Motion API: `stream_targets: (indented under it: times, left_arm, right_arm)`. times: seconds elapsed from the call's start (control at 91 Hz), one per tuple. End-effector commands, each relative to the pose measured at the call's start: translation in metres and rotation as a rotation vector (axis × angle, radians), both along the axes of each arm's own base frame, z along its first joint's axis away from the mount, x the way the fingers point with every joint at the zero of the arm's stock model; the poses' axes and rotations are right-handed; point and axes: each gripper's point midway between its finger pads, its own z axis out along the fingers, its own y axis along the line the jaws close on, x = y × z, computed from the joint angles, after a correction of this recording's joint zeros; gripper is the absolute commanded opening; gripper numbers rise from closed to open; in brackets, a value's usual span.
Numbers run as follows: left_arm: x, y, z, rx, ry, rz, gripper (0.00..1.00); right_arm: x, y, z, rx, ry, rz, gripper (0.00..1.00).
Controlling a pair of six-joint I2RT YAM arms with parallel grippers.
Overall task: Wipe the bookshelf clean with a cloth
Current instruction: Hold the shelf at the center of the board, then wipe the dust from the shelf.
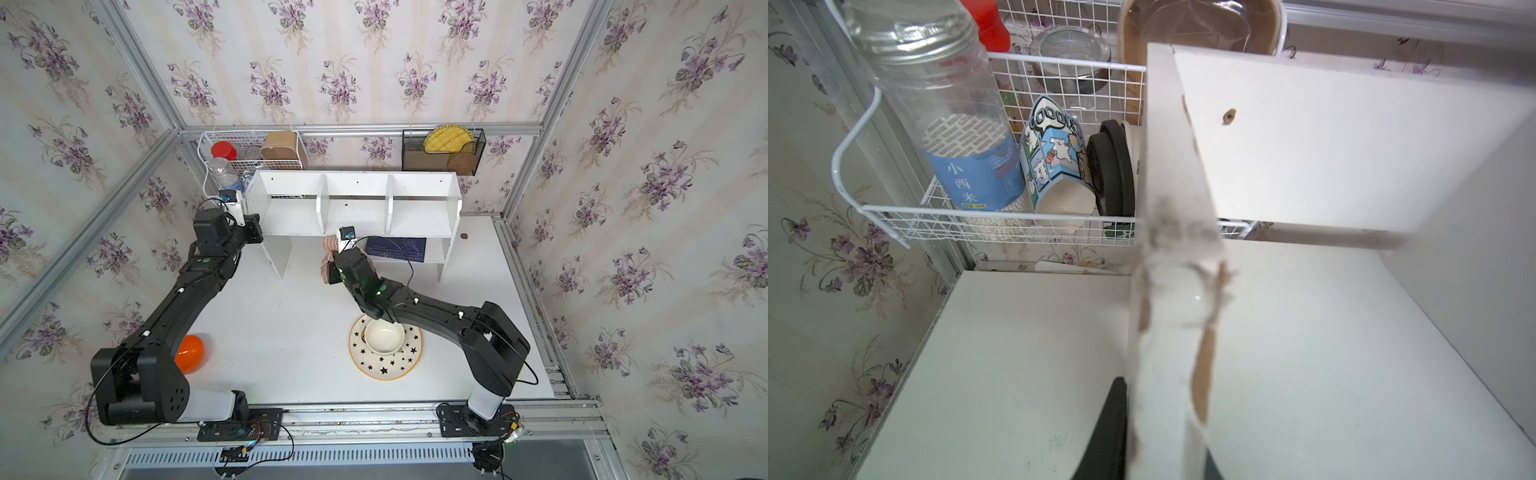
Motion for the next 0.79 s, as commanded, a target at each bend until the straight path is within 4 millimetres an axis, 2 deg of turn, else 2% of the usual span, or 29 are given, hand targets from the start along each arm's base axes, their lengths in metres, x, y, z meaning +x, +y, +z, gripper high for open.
stream_targets:
  times: [0.0,0.099,0.242,0.363,0.429,0.571,0.67,0.78]
  left_arm:
    - [-0.012,-0.008,0.023,-0.225,-0.034,0.009,0.00]
    - [-0.019,-0.014,0.021,-0.226,-0.037,-0.028,0.00]
    - [-0.018,-0.028,0.013,-0.233,-0.001,-0.109,0.00]
    - [-0.013,-0.045,0.013,-0.246,0.014,-0.216,0.00]
    - [-0.011,-0.050,0.009,-0.250,0.031,-0.242,0.00]
    - [-0.010,-0.054,0.002,-0.268,0.043,-0.258,0.00]
    - [-0.012,-0.050,-0.004,-0.276,0.051,-0.233,0.00]
    - [-0.017,-0.044,-0.010,-0.270,0.054,-0.190,0.00]
  right_arm:
    - [0.008,-0.007,0.024,-0.021,-0.075,-0.039,0.00]
    - [0.013,-0.003,0.009,-0.038,-0.044,-0.040,0.00]
    - [0.008,0.009,-0.051,-0.051,0.073,0.016,0.00]
    - [0.001,0.007,-0.076,-0.045,0.122,0.029,0.00]
    - [-0.001,0.003,-0.075,-0.046,0.121,0.024,0.00]
    - [-0.002,-0.006,-0.051,-0.033,0.079,0.006,0.00]
    - [0.003,-0.027,-0.029,-0.043,0.029,-0.067,0.00]
    - [0.007,-0.055,-0.026,-0.069,0.017,-0.121,0.00]
